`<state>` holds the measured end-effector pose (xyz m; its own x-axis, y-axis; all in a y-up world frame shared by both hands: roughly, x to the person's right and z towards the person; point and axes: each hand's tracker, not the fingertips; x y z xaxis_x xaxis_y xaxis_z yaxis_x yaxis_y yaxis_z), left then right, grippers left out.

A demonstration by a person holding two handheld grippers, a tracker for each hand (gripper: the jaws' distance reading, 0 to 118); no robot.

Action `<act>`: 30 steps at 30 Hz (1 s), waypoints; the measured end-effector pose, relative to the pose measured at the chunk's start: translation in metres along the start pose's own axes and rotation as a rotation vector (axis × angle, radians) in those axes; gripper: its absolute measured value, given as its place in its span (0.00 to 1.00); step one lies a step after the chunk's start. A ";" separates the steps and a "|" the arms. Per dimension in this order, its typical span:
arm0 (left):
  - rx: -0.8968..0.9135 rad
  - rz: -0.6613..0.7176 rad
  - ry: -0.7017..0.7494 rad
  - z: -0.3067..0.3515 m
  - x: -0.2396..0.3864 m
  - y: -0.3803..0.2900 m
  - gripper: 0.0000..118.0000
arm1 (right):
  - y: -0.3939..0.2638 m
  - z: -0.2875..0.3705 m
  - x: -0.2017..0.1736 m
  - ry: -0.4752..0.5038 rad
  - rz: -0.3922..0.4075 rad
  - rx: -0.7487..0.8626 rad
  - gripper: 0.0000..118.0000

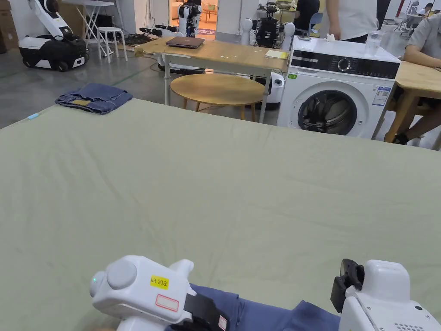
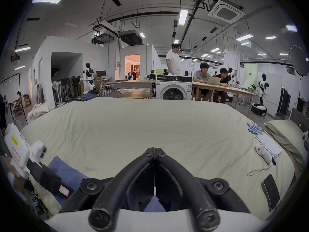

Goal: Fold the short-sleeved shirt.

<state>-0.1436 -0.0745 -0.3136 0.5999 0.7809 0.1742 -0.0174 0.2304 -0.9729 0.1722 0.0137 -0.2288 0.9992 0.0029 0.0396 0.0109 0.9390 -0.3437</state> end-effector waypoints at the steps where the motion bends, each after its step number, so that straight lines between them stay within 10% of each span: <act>1: 0.001 0.005 -0.008 -0.008 -0.002 -0.002 0.01 | -0.001 0.000 0.000 0.001 -0.001 -0.004 0.00; 13: -0.008 -0.080 0.132 -0.023 0.013 -0.001 0.00 | -0.001 0.004 0.002 0.007 -0.002 -0.018 0.00; 27: 0.245 -0.007 0.185 0.163 -0.052 0.003 0.00 | 0.007 0.005 -0.005 0.052 -0.020 0.048 0.00; 29: 0.261 0.036 0.132 0.172 -0.069 0.002 0.10 | 0.008 0.004 -0.008 0.055 -0.025 0.046 0.00; 30: 0.258 0.063 0.105 0.173 -0.074 0.000 0.32 | 0.008 0.004 -0.009 0.058 -0.028 0.044 0.00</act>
<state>-0.3263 -0.0320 -0.3004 0.6702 0.7373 0.0847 -0.2523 0.3337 -0.9083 0.1627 0.0226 -0.2287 0.9991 -0.0426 -0.0066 0.0386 0.9526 -0.3018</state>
